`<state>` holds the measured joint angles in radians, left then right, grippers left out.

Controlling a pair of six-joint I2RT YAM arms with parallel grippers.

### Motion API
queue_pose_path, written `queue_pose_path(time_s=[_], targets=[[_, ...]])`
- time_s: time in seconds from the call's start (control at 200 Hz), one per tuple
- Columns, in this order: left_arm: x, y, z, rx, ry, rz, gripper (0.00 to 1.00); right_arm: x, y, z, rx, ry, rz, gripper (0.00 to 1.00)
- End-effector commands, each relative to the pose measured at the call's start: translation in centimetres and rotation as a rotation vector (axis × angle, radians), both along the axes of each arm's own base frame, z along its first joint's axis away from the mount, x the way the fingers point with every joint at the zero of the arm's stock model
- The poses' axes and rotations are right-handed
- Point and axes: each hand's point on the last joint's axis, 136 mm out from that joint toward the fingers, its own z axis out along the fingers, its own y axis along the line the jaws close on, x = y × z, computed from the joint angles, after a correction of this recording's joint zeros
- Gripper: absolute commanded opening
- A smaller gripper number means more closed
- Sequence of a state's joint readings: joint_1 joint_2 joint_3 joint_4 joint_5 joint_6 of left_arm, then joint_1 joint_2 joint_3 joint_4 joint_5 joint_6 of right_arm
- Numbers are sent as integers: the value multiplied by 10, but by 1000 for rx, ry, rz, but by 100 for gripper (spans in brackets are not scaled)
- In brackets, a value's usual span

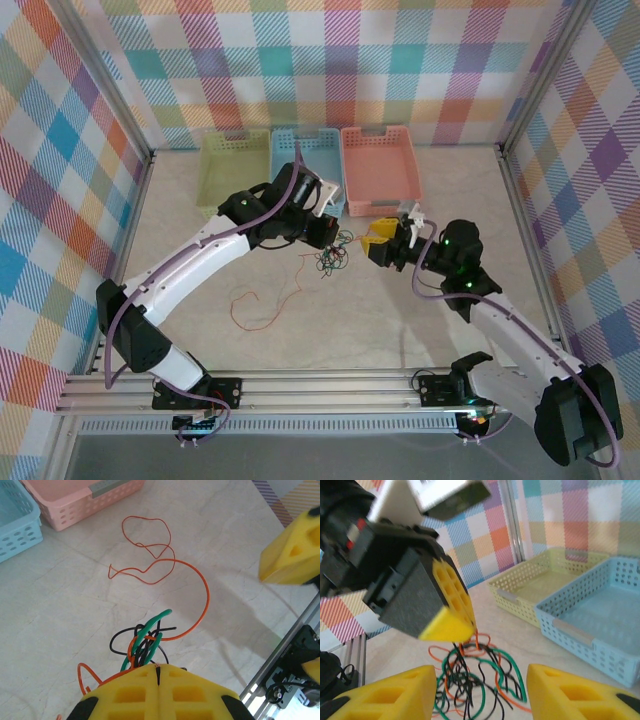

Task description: Untangle the cables

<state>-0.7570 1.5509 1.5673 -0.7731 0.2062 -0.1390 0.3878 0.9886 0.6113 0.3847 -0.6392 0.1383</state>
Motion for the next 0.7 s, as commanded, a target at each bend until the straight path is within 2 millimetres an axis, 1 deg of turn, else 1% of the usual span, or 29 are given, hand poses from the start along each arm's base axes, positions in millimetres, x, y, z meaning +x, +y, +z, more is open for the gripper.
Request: queue_pose_path(time_s=[0.0,0.11,0.125,0.185,0.325,0.435,0.555,0.695], targets=[[-17,4,7,7,-14,-65,0,-5,9,18,-74,-76,90,53],[-14,13,9,30,-48,-36,0,-2,12,14,-131,-67,115,55],[-14,14,10,29,-55,-37,0,-2,13,14,-144,-91,123,55],[-18,13,11,14,-63,-67,0,0,16,13,-155,-92,148,55],[-28,13,19,-26,-96,-112,0,4,29,6,-164,-21,255,52],[-34,15,19,-27,-99,-135,0,13,35,-1,-167,13,282,51],[-38,19,19,-23,-104,-139,0,13,42,-6,-149,59,345,51],[-39,21,19,-23,-107,-138,0,13,46,-21,-150,113,375,51]])
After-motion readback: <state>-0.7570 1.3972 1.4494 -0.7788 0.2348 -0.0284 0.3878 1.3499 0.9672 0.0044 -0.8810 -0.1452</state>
